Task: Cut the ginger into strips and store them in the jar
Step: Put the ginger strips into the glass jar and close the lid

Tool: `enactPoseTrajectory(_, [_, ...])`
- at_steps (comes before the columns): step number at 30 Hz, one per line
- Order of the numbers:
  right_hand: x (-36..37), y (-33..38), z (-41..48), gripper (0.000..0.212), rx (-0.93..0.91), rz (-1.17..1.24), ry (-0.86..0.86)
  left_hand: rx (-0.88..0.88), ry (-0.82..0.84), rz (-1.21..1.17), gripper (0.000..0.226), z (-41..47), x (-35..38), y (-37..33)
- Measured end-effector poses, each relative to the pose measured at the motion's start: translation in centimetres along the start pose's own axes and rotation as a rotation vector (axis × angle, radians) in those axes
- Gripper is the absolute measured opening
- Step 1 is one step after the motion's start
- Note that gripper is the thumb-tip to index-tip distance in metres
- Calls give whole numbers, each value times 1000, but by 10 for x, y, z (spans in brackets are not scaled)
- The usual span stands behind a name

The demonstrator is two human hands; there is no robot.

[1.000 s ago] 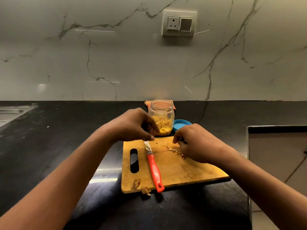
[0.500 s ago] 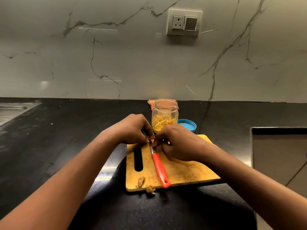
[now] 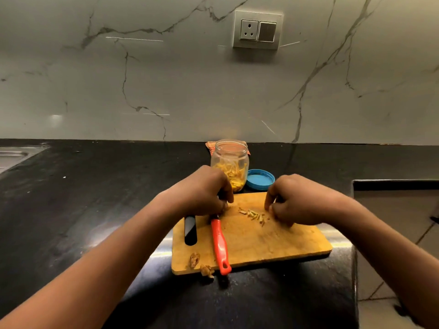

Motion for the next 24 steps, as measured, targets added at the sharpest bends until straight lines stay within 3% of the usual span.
enactPoseTrajectory(4, [9,12,9,14,-20,-11,-126,30,15,56,23,4,6,-12])
enactPoseTrajectory(12, [7,22,17,21,-126,115,-198,59,-138,-118,20,-5,-6,3])
enactPoseTrajectory(17, [18,30,16,31,-198,21,-151,1,-58,-92,23,-8,-6,12])
enactPoseTrajectory(24, [15,37,15,29,-258,6,-174,-2,4,4,20,-7,-2,8])
Point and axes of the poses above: each hand's wrist, its own z-axis towards the middle knuckle, its own x-axis out of the palm, y = z × x, the point moved 6 cm from there along z, towards the middle knuckle, and after that the axes turned 12 degrees about y, right-handed, at the moved point
